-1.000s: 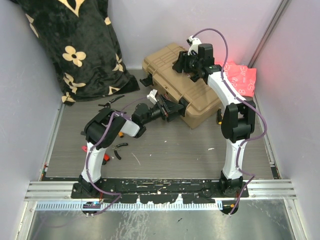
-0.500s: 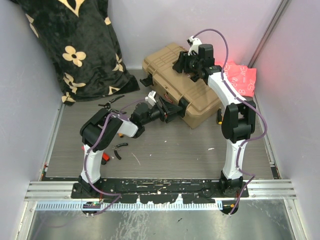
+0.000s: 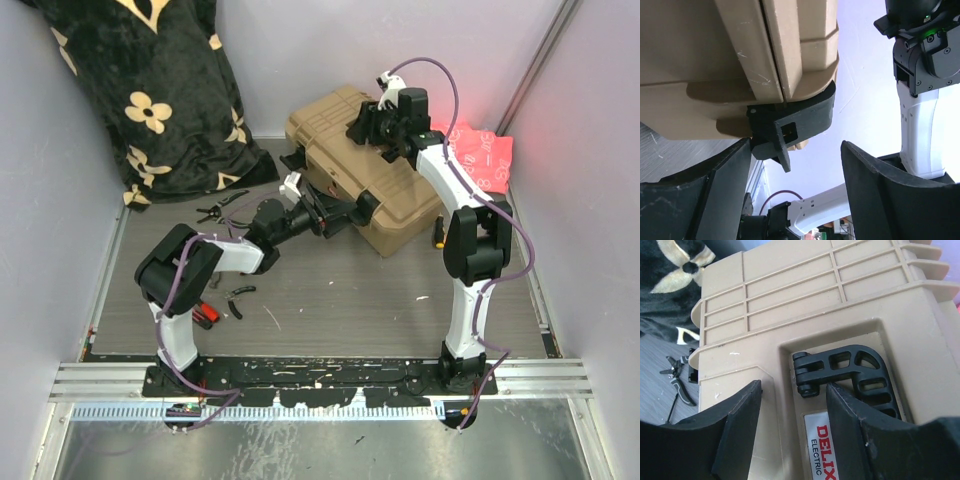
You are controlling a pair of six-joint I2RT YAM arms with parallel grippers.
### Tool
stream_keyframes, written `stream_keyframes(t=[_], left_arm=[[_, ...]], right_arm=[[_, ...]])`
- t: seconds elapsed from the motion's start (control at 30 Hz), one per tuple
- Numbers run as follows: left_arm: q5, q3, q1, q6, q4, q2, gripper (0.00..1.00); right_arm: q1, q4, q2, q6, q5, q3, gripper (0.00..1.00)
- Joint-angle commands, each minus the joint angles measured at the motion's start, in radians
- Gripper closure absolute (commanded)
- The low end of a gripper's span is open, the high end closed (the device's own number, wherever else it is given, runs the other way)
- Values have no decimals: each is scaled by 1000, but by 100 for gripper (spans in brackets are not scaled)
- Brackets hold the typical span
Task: Pack the tool kit
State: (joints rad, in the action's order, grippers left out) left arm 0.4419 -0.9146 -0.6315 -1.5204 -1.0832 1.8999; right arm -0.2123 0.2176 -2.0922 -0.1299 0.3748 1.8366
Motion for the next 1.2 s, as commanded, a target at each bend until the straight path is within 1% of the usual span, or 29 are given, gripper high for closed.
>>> stream_keyframes(t=[0.0, 0.1, 0.17, 0.23, 0.37, 0.47, 0.57, 0.77, 0.87, 0.93, 0.97, 1.0, 1.03, 1.1, 1.17], left_arm=[[8, -41, 9, -54, -347, -149, 30], [23, -26, 13, -44, -343, -159, 25], [44, -11, 20, -29, -336, -165, 19], [75, 11, 30, -11, -333, -167, 14], [147, 92, 65, 24, -339, -156, 9], [178, 164, 104, 37, -347, -140, 9], [198, 193, 130, 48, -346, -158, 9], [209, 190, 142, 77, -346, -195, 9], [225, 166, 179, 103, -327, -205, 9], [245, 147, 215, 124, -306, -209, 11], [261, 133, 233, 145, -289, -210, 12], [271, 122, 250, 171, -258, -213, 17], [282, 110, 266, 198, -216, -218, 19], [306, 72, 301, 283, -100, -230, 20], [323, 37, 323, 368, 56, -244, 19]], right_arm=[[24, 723, -260, 56, -183, -215, 42], [24, 726, -259, 58, -182, -217, 41], [24, 726, -256, 58, -178, -219, 42], [22, 725, -250, 58, -173, -225, 41], [23, 720, -239, 60, -160, -239, 41], [24, 721, -235, 62, -152, -243, 41], [23, 721, -232, 62, -147, -246, 41], [21, 720, -234, 61, -140, -248, 41], [15, 724, -226, 61, -136, -250, 41], [10, 735, -220, 63, -145, -247, 40], [7, 737, -212, 65, -149, -246, 40], [3, 739, -203, 63, -149, -248, 40], [0, 741, -196, 62, -147, -251, 40], [-7, 743, -176, 59, -146, -256, 41], [-16, 749, -153, 55, -147, -261, 41]])
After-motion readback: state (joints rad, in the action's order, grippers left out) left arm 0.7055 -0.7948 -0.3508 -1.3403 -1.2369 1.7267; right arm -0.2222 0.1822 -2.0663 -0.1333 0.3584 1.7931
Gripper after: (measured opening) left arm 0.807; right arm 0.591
